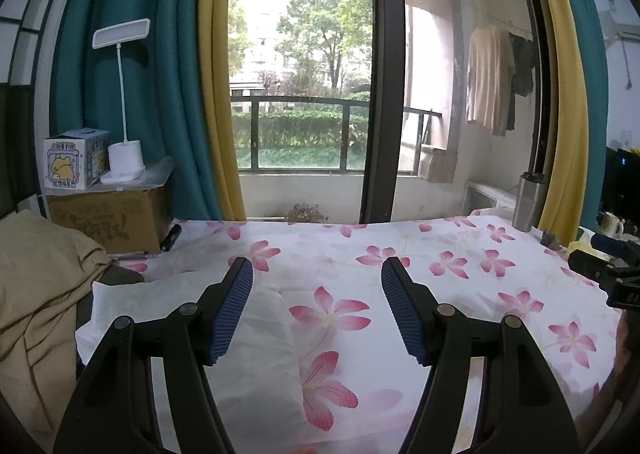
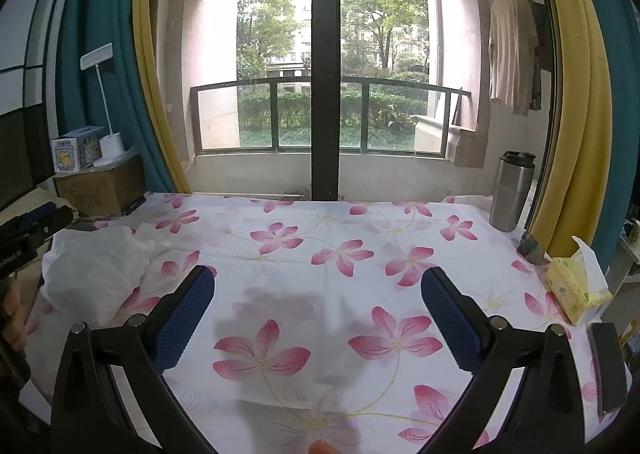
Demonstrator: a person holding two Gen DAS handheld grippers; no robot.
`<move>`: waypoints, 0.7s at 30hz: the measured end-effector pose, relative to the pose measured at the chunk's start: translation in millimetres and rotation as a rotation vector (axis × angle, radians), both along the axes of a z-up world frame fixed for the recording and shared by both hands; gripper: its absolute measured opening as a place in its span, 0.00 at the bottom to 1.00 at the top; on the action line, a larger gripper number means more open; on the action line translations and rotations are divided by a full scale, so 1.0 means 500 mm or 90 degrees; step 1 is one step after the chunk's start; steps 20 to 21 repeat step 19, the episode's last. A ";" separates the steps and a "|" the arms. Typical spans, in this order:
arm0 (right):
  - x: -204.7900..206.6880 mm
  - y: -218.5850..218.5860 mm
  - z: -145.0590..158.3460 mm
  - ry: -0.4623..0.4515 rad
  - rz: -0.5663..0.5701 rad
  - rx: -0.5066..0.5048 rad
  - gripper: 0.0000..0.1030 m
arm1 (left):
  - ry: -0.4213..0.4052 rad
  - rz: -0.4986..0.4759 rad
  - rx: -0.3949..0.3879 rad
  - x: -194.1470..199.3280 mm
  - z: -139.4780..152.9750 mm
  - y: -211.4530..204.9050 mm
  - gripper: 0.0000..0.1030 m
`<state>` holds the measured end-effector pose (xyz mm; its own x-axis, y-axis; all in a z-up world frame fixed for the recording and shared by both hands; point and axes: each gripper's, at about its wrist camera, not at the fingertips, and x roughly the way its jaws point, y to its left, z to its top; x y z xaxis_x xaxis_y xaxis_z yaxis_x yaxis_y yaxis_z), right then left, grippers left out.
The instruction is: Fold large clothes
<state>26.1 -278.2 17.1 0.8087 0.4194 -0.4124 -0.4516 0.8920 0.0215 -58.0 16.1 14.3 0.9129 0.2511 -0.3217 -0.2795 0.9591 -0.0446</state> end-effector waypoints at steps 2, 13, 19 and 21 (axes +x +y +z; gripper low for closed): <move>0.000 0.000 0.000 0.000 0.001 0.000 0.99 | 0.000 0.000 0.000 0.000 -0.001 0.000 0.68; 0.001 0.004 -0.003 0.005 -0.002 -0.001 0.99 | -0.004 -0.006 -0.004 -0.002 -0.001 0.001 0.68; 0.003 0.001 -0.009 0.012 -0.007 0.002 0.99 | -0.005 -0.014 -0.004 -0.002 -0.002 -0.001 0.68; 0.003 0.001 -0.009 0.012 -0.007 0.002 0.99 | -0.005 -0.014 -0.004 -0.002 -0.002 -0.001 0.68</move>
